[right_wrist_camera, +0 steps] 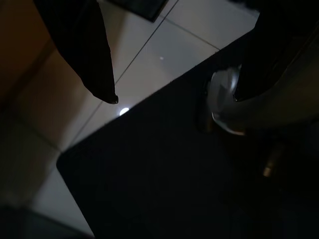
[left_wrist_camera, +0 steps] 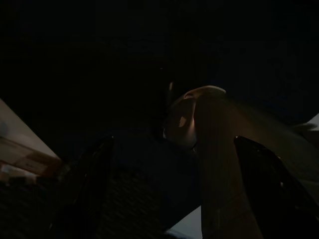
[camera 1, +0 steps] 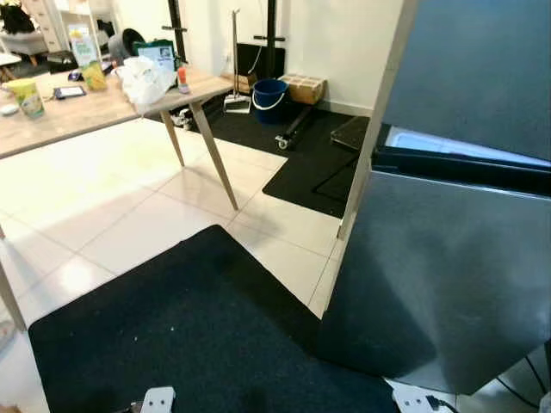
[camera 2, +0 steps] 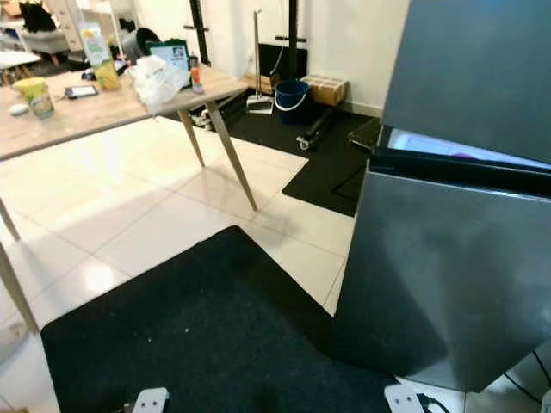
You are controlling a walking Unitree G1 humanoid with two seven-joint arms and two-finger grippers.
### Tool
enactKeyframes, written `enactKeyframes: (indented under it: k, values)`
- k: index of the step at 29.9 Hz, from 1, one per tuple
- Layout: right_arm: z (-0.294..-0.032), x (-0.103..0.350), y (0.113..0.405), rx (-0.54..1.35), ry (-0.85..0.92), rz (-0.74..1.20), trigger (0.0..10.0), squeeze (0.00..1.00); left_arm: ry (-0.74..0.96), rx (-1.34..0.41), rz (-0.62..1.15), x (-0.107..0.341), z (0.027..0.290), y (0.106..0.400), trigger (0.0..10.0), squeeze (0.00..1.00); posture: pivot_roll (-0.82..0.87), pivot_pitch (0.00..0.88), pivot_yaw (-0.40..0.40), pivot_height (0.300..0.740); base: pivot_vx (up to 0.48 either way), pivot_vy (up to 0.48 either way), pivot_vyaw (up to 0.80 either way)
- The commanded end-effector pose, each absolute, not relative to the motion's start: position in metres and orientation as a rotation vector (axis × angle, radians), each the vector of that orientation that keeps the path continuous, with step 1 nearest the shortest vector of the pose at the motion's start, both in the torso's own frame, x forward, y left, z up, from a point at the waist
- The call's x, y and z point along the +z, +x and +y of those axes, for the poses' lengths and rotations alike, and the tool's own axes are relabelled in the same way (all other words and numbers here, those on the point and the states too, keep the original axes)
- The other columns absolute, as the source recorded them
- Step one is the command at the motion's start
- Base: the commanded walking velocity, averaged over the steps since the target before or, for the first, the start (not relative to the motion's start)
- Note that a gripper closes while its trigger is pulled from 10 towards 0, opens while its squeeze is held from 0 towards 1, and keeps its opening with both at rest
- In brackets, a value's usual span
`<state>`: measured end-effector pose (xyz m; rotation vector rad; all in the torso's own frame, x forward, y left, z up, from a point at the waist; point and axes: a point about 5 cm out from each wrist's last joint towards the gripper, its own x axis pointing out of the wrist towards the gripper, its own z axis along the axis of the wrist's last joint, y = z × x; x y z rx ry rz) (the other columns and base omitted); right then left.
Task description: Restocking fridge
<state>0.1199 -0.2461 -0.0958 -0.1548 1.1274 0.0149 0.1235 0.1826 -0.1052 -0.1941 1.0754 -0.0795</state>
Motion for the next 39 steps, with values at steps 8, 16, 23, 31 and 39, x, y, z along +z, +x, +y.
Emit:
enactKeyframes:
  k: [8,16,23,31,39]
  values:
    - [-0.2455,-0.0955,0.1218,0.016,-0.165,1.128,10.0,0.0,-0.228,-0.076,1.094,-0.1061,0.1822,0.1216,10.0,0.0,0.04,0.0,-0.02,0.74,0.0,0.0,0.0]
    - [-0.2451,-0.0957,0.1217,0.025,-0.176,1.131,10.0,0.0,-0.23,-0.073,1.099,-0.1065,0.1828,0.12,10.0,0.0,0.04,0.0,-0.019,0.74,0.231,0.0,0.0]
    - [-0.2458,-0.0956,0.1212,0.02,-0.171,1.131,10.0,0.0,-0.226,-0.088,1.104,-0.1068,0.1816,0.1192,10.0,0.0,0.04,0.0,-0.019,0.74,0.272,0.0,0.0]
    - [-0.2464,-0.0953,0.1217,0.018,-0.174,1.128,10.0,0.0,-0.228,-0.092,1.102,-0.1066,0.181,0.1199,10.0,0.0,0.04,0.0,-0.019,0.74,0.283,0.0,0.0]
    - [-0.2476,-0.0952,0.1212,0.01,-0.178,1.129,10.0,0.0,-0.224,-0.094,1.104,-0.1067,0.1816,0.1195,10.0,0.0,0.05,0.0,-0.02,0.74,0.283,0.0,0.0]
